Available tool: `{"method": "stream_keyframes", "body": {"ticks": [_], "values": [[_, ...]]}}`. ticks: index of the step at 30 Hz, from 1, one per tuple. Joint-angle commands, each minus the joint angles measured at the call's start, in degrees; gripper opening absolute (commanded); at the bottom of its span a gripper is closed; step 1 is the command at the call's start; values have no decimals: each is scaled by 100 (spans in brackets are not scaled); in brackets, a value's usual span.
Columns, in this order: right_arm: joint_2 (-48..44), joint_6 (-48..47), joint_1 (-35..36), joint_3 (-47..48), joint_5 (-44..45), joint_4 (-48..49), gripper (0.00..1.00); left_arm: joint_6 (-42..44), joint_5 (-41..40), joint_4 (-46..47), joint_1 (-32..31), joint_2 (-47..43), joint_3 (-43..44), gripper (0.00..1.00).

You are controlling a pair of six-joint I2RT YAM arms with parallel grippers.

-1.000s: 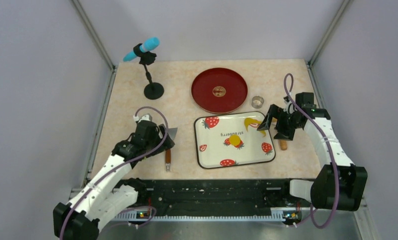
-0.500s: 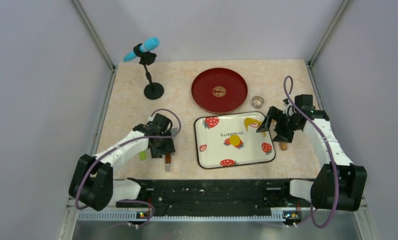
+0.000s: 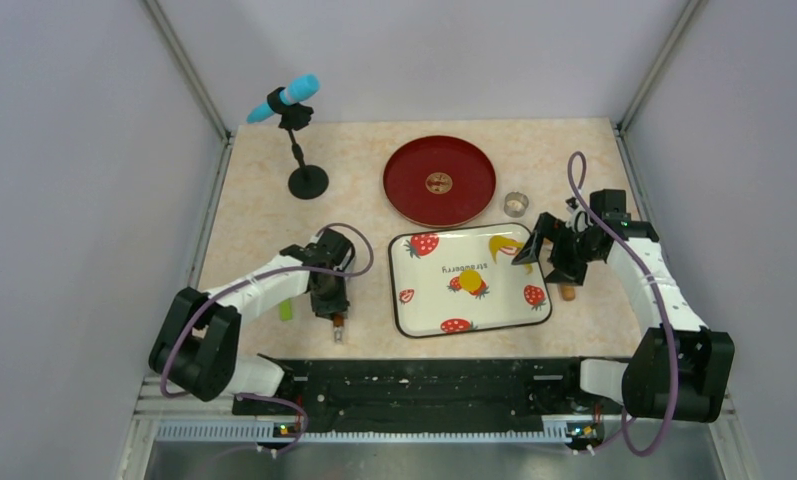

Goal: Roll out the dumpling wrappers from the dough

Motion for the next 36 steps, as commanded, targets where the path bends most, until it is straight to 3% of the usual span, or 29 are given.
{"method": "stream_keyframes", "body": {"ticks": [1, 14, 21, 26, 30, 36], "values": [[-74, 21, -28, 121, -190, 176, 99, 183, 35, -39, -75, -306, 255, 0], [-190, 34, -28, 257, -271, 78, 99, 419, 252, -363, -319, -2648, 1019, 0], [-254, -39, -28, 399, -322, -15, 99, 1118, 1342, 1057, -321, -3973, 412, 0], [-281, -202, -28, 517, -392, -138, 99, 1661, 1614, 1915, -321, -4808, -341, 0], [-206, -525, -28, 616, -1018, -186, 99, 2597, 2224, 1788, -321, -4998, -497, 0], [-120, -383, 322, 732, -1557, 31, 99, 3490, 2965, 1208, -319, -4392, -205, 0]]}}
